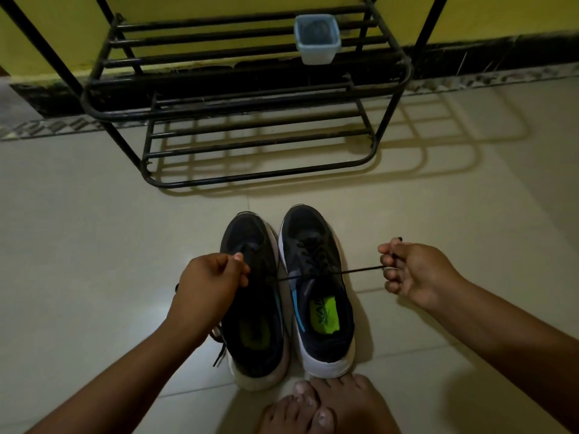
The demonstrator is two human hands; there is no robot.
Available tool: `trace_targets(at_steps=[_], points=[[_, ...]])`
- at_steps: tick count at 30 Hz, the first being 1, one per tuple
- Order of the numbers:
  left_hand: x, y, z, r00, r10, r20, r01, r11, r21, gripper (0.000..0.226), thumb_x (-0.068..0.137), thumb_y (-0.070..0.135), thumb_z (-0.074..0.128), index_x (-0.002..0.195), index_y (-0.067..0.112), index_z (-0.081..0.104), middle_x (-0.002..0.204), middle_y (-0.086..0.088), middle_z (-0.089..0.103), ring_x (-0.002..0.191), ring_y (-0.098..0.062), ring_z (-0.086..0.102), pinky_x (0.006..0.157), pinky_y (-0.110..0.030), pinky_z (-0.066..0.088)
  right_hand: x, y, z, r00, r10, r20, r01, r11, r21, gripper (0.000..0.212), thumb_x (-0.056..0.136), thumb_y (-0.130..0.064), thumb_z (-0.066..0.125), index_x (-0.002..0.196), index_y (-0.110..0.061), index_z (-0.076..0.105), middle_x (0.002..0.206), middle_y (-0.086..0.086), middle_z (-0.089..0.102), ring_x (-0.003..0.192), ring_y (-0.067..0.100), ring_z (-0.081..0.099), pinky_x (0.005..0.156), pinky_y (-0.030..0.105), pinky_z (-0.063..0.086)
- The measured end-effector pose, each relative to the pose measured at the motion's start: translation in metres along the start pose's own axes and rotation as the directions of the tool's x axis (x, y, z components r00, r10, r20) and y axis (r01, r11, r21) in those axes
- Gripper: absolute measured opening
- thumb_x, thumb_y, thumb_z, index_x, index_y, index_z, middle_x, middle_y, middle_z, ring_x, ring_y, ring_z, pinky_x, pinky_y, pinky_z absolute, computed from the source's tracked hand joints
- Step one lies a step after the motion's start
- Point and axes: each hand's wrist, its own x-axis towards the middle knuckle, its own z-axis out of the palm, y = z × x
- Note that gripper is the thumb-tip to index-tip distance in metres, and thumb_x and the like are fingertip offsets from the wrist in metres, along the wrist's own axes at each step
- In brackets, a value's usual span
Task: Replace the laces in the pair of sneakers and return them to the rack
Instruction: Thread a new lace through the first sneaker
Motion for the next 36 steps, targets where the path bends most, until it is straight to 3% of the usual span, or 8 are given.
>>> trace_targets(at_steps=[8, 11, 14, 18, 22, 25, 30, 36], points=[[0.006, -0.008, -0.004, 1.0, 0.027, -0.008, -0.026, 0.994, 0.105, 0.013, 0.091, 0.029, 0.057, 0.096, 0.019, 0.063, 0.091, 0.005, 0.067, 0.085, -0.015, 0.063, 0.068, -0.027, 0.047, 0.01, 0.008, -0.004, 0.998, 0.057, -0.015, -0.057, 0.998, -0.042, 0.027, 0.1, -0.023, 0.042, 0.083, -0.01, 0.058, 0.075, 0.003, 0.055, 0.051, 0.014, 0.041, 0.041, 0.019, 0.028], [0.009, -0.011, -0.006, 0.997, 0.046, -0.068, -0.032, 0.979, 0.199, 0.046, 0.087, 0.033, 0.062, 0.128, 0.018, 0.047, 0.126, -0.003, 0.051, 0.101, -0.022, 0.059, 0.086, -0.039, 0.05, 0.015, 0.007, -0.01, 0.997, 0.017, -0.081, -0.019, 1.0, -0.023, 0.014, 0.096, -0.022, 0.052, 0.09, -0.01, 0.056, 0.082, 0.004, 0.052, 0.054, 0.016, 0.044, 0.034, 0.018, 0.03], [0.007, -0.005, -0.004, 0.959, 0.271, -0.084, -0.223, 0.902, 0.371, 0.056, 0.086, 0.031, 0.063, 0.135, 0.016, 0.041, 0.137, -0.008, 0.042, 0.118, -0.026, 0.047, 0.099, -0.041, 0.04, 0.016, 0.008, -0.012, 0.973, -0.173, -0.152, 0.154, 0.979, -0.132, 0.03, 0.093, -0.021, 0.057, 0.118, -0.006, 0.052, 0.1, 0.008, 0.054, 0.062, 0.016, 0.049, 0.039, 0.022, 0.036], [0.002, 0.008, 0.018, 0.868, 0.459, 0.188, -0.494, 0.765, 0.413, 0.044, 0.089, 0.025, 0.06, 0.131, 0.019, 0.051, 0.123, -0.003, 0.059, 0.118, -0.023, 0.049, 0.098, -0.036, 0.037, -0.001, 0.01, -0.001, 0.757, -0.647, 0.095, 0.576, 0.592, -0.564, 0.011, 0.087, -0.02, 0.063, 0.098, -0.02, 0.066, 0.094, -0.008, 0.066, 0.068, -0.002, 0.055, 0.064, 0.016, 0.041], [-0.002, 0.009, 0.046, 0.83, 0.383, 0.405, -0.556, 0.612, 0.562, 0.051, 0.096, 0.036, 0.045, 0.144, 0.025, 0.032, 0.14, 0.001, 0.047, 0.134, -0.019, 0.033, 0.111, -0.035, 0.021, -0.016, 0.026, 0.019, 0.75, -0.507, 0.424, 0.63, 0.355, -0.69, 0.017, 0.08, -0.023, 0.072, 0.096, -0.019, 0.069, 0.075, -0.016, 0.059, 0.066, 0.003, 0.054, 0.069, 0.02, 0.044], [-0.004, 0.011, 0.052, 0.807, 0.419, 0.417, -0.587, 0.49, 0.644, 0.038, 0.098, 0.038, 0.038, 0.134, 0.03, 0.044, 0.126, 0.004, 0.056, 0.122, -0.018, 0.042, 0.102, -0.033, 0.026, -0.016, 0.035, 0.023, 0.718, -0.538, 0.442, 0.636, 0.251, -0.729, 0.017, 0.082, -0.023, 0.07, 0.098, -0.018, 0.069, 0.077, -0.01, 0.06, 0.075, 0.008, 0.054, 0.072, 0.026, 0.046], [-0.003, 0.012, 0.041, 0.756, 0.552, 0.351, -0.634, 0.486, 0.601, 0.015, 0.084, 0.023, 0.057, 0.089, 0.028, 0.07, 0.072, 0.003, 0.068, 0.077, -0.022, 0.064, 0.079, -0.038, 0.041, -0.013, 0.026, 0.016, 0.586, -0.63, 0.51, 0.711, 0.098, -0.696, 0.007, 0.084, -0.016, 0.066, 0.087, -0.018, 0.072, 0.081, -0.004, 0.068, 0.08, 0.009, 0.045, 0.063, 0.014, 0.033], [-0.002, 0.003, 0.036, 0.756, 0.53, 0.385, -0.627, 0.415, 0.659, 0.017, 0.062, 0.015, 0.073, 0.068, 0.029, 0.068, 0.048, 0.006, 0.055, 0.053, -0.017, 0.058, 0.065, -0.033, 0.043, -0.007, 0.026, 0.013, 0.469, -0.609, 0.64, 0.708, -0.174, -0.684, 0.006, 0.077, -0.014, 0.063, 0.072, -0.015, 0.067, 0.067, 0.0, 0.065, 0.07, 0.025, 0.054, 0.062, 0.033, 0.044]])
